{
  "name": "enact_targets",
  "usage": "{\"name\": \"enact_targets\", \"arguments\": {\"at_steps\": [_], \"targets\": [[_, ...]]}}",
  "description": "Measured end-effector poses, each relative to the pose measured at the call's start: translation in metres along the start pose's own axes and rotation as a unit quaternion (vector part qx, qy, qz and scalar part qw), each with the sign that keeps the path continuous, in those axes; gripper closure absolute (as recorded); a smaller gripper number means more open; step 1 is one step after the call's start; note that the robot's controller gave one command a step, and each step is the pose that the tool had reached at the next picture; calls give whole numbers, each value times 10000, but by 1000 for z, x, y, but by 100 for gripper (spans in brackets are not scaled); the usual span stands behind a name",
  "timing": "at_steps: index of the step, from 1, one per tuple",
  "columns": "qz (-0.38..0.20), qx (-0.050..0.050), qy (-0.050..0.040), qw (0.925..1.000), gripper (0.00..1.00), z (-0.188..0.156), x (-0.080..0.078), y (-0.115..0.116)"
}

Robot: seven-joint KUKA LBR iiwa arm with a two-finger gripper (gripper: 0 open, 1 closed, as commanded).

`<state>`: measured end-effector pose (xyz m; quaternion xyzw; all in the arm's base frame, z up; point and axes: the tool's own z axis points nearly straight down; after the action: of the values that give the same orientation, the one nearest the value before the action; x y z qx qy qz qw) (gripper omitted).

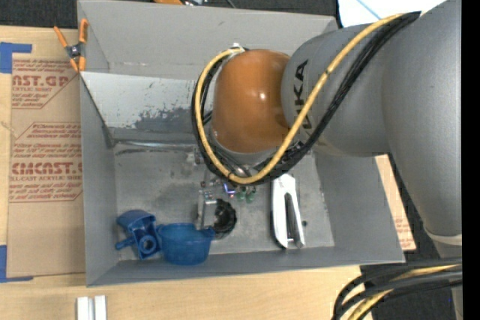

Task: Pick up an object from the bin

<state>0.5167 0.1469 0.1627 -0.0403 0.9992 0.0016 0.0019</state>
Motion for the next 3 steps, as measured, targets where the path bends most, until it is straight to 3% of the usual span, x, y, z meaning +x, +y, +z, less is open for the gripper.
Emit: {"name": "enact_targets", "arguments": {"at_steps": [1, 2, 3], "targets": [[-408, 0, -25, 9992, 0, -18, 18, 4], [-438, -19, -96, 9990, 0, -11, 13, -7], [-1240, -9, -73, 9923, 0, -89, -13, 27]]}}
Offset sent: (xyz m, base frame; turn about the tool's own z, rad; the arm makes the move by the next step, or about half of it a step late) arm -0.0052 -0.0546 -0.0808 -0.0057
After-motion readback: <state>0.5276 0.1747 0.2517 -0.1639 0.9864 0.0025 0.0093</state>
